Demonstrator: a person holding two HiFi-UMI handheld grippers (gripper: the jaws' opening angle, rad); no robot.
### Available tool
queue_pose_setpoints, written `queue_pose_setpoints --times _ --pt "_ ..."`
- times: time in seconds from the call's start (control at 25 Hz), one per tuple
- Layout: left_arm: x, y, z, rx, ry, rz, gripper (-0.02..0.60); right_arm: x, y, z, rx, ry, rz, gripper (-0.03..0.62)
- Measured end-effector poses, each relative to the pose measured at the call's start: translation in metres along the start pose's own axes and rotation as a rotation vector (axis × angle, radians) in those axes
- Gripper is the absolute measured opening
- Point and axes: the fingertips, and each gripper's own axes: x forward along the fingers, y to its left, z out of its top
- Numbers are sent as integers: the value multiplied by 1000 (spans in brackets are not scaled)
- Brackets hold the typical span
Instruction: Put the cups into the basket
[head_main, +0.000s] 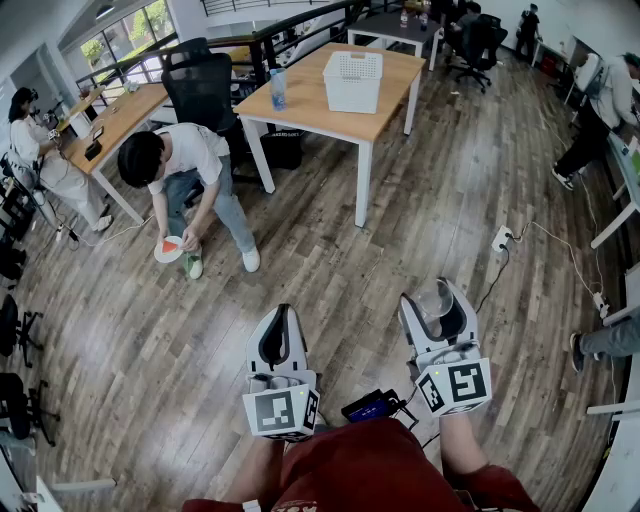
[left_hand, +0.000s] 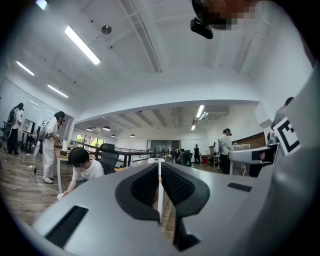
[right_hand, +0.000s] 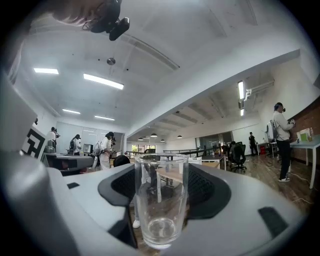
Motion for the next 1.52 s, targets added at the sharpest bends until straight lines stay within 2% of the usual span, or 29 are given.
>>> queue_pose_setpoints --times 0.48,0.88,1.16,1.52 --pt "20 -24 -9 20 11 -19 21 0 -27 -7 15 -7 -8 284" --pt "59 -80 -24 23 44 -49 21 -7 -91 -20 44 6 -30 284" --pt "83 -123 -27 32 68 -34 21 -11 -136 -27 68 30 6 284" --pt "98 -134 -32 32 81 -23 21 2 -156 -27 93 -1 22 284"
